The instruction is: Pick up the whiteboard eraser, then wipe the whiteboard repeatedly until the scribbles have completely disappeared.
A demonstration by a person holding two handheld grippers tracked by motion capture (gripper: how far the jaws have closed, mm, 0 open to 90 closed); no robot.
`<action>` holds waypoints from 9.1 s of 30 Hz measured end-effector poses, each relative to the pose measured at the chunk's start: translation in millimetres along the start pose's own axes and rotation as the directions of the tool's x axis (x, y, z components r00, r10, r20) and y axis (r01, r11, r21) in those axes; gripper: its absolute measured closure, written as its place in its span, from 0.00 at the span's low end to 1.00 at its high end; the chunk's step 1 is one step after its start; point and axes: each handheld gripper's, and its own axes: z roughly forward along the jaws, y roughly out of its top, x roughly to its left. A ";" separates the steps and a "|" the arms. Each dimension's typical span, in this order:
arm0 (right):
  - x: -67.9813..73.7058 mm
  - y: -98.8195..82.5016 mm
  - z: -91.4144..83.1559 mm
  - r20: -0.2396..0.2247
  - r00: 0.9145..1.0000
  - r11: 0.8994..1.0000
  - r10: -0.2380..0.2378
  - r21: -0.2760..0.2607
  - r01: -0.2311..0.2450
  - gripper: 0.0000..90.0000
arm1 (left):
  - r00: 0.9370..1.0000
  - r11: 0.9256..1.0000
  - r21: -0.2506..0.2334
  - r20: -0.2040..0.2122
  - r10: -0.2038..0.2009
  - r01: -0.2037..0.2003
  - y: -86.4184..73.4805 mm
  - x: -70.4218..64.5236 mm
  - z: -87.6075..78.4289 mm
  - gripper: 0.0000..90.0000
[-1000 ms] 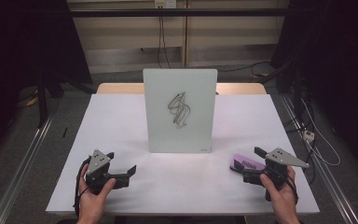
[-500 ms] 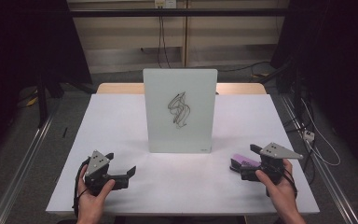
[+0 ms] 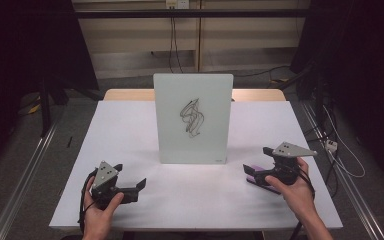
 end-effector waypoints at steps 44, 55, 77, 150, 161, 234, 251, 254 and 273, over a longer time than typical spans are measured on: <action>-31.6 -16.8 0.2 -0.174 0.961 0.856 -0.216 0.439 0.272 0.32 | 1.000 0.999 0.037 0.022 0.000 0.000 -2.6 1.7 1.4 0.07; -32.3 -19.3 4.3 -0.197 0.952 0.832 -0.233 0.466 0.301 0.41 | 1.000 0.999 0.041 0.020 -0.001 0.000 -2.7 2.0 1.9 0.07; -30.5 -19.3 6.2 -0.194 0.948 0.811 -0.252 0.493 0.316 0.44 | 1.000 0.999 0.043 0.020 -0.001 0.000 -3.3 2.1 0.0 0.07; 3.9 3.6 0.3 0.009 0.976 0.973 -0.219 0.069 0.218 0.45 | 1.000 0.999 0.046 0.015 0.005 -0.006 -3.3 2.1 -1.6 0.07; 14.1 17.0 -6.1 -0.021 0.967 0.967 -0.255 -0.023 0.255 0.45 | 1.000 0.998 0.058 0.025 -0.015 0.013 -5.0 8.8 -0.5 0.07; 73.5 140.4 66.7 0.185 0.870 0.857 -0.456 -0.171 0.486 0.46 | 0.999 0.997 0.077 0.044 0.020 -0.023 -3.4 4.0 2.7 0.06; 72.0 153.9 80.3 0.226 0.856 0.853 -0.464 -0.147 0.501 0.46 | 0.998 0.997 0.078 0.052 0.023 -0.027 -3.4 3.9 2.2 0.07; 71.7 154.8 83.0 0.227 0.855 0.852 -0.466 -0.145 0.503 0.46 | 0.999 0.997 0.079 0.047 0.022 -0.026 -3.6 4.1 2.7 0.07; 75.8 153.5 88.2 0.255 0.850 0.856 -0.461 -0.126 0.502 0.46 | 0.998 0.996 0.082 0.050 0.025 -0.029 -3.8 4.0 2.5 0.07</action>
